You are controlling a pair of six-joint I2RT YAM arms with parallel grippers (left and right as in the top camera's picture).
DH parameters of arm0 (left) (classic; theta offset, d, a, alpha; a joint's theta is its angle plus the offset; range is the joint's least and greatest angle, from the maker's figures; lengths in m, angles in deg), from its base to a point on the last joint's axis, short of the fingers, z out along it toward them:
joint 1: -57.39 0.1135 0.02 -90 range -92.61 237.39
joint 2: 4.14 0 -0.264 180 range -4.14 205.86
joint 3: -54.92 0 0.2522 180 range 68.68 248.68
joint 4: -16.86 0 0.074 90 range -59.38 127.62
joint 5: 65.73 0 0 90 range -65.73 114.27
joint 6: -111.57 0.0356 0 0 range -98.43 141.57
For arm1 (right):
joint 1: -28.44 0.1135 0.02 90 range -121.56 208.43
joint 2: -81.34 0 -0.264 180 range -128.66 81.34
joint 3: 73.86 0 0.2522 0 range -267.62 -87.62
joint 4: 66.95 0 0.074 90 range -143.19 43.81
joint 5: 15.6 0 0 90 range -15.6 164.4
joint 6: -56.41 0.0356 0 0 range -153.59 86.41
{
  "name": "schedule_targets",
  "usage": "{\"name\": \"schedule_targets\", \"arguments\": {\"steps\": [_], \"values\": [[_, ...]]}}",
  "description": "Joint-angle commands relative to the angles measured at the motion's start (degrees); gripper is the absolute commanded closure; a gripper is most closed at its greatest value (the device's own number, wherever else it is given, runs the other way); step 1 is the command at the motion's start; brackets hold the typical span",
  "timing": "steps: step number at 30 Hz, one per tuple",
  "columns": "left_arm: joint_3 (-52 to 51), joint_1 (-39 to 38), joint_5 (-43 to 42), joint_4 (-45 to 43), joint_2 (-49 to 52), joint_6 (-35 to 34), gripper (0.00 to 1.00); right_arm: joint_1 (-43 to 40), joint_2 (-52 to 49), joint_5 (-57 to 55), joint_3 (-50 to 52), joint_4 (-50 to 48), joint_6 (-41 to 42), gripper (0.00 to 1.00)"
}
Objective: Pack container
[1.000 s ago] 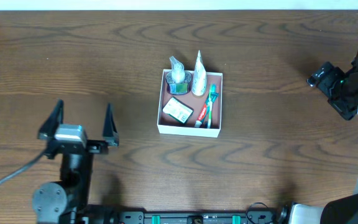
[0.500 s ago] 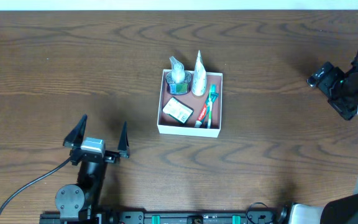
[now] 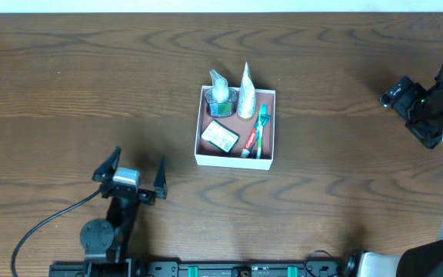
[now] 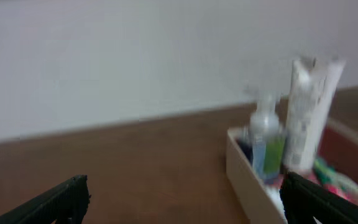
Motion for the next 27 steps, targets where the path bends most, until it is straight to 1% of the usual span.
{"name": "schedule_targets", "arguments": {"steps": [1,4,11,27], "values": [[-0.17,0.22,-0.72,0.2,-0.52,-0.55,0.02,-0.22,-0.37,0.2,-0.52,0.02,0.59,0.01],[-0.17,0.22,-0.44,1.11,-0.52,0.02,0.02,-0.22,-0.37,0.2,-0.52,0.02,0.59,0.01],[-0.17,0.22,-0.2,8.09,-0.52,0.02,0.02,-0.22,-0.37,0.2,-0.52,0.02,0.59,0.01],[-0.17,0.2,0.31,8.02,-0.37,-0.02,0.02,-0.22,-0.37,0.2,-0.52,0.02,0.59,0.01]]}}
